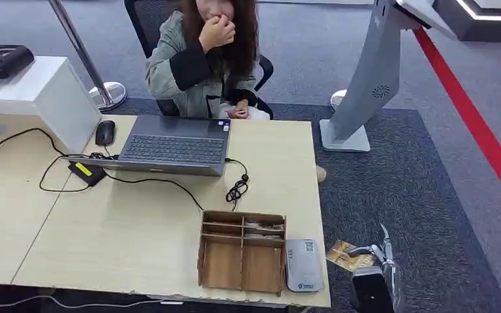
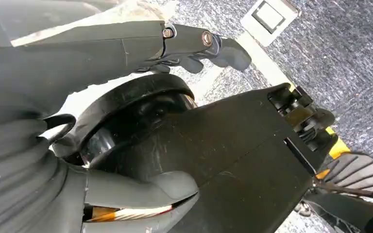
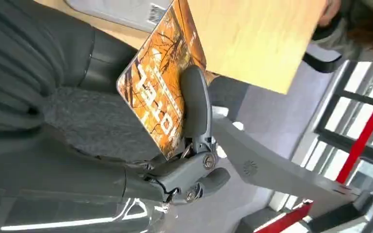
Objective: Pass the card to the sensor for recognition and then transmit it.
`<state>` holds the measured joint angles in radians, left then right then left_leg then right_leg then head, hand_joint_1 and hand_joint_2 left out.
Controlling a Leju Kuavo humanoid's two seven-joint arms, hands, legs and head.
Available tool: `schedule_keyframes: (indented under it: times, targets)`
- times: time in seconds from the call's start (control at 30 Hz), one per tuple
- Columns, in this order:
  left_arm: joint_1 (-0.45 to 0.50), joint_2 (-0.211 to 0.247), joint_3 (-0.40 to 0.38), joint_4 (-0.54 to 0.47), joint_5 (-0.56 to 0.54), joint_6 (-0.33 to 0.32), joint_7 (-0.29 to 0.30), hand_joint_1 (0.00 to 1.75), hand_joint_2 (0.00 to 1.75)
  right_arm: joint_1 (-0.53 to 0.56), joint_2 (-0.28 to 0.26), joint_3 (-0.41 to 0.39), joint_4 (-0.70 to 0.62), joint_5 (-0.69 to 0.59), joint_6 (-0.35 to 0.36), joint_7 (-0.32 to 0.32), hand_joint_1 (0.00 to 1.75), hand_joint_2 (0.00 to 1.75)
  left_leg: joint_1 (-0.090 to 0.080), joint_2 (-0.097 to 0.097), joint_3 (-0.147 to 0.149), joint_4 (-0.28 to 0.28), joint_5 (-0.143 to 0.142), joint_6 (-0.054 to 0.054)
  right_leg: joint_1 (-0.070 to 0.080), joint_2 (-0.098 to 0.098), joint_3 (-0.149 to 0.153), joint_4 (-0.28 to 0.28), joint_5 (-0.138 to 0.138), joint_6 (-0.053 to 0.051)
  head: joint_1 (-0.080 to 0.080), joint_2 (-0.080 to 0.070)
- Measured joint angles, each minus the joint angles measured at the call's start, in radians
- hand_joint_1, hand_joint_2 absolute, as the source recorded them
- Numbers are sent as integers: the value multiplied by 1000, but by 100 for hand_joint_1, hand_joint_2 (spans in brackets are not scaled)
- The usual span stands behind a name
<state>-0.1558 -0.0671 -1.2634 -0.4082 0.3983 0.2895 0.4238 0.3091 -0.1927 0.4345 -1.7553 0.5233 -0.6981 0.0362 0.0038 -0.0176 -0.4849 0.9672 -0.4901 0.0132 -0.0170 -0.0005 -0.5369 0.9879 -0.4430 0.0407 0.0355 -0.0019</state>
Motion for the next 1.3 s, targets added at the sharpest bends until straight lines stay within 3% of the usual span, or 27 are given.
schedule_keyframes:
  times: [0.17, 0.43, 0.8, 1.0, 1.13, 1.3]
  targets:
    - [0, 0, 0, 1, 0, 0, 0, 0, 175, -9, 59, -4, 128, 120, 1, -3, 175, 175, 0, 0, 0, 0, 0, 0, 0, 0, 0, 0, 0, 0, 0, 0]
    - [0, 0, -1, 2, 0, 0, -4, 0, 175, -44, 152, -24, 330, 94, 1, -88, 175, 175, 0, 0, 0, 0, 0, 0, 0, 0, 0, 0, 0, 0, 0, 0]
    - [1, 0, -2, 4, 1, 2, -8, 0, 175, -82, 221, -54, 496, 64, 0, -137, 175, 175, 0, 0, 0, 0, 0, 0, 0, 0, 0, 0, 0, 0, 0, 0]
    - [1, 0, -2, 6, 2, 3, -14, 0, 175, -89, 232, -75, 523, 48, -1, -151, 175, 175, 0, 0, 1, 0, 0, 0, 0, 0, 1, 0, 0, 0, 0, 0]
    - [1, 0, -2, 7, 3, 3, -14, 0, 175, -92, 212, -79, 483, 128, -3, -51, 175, 175, 0, 0, 2, 0, 0, 0, -1, 0, 2, 0, 0, 0, 0, 0]
    - [2, 0, -3, 7, 3, 2, -9, 0, 175, -113, 91, -77, 261, 330, -6, 240, 175, 175, -2, 1, 2, 0, 0, 1, -2, 0, 3, 0, 1, 1, 0, 0]
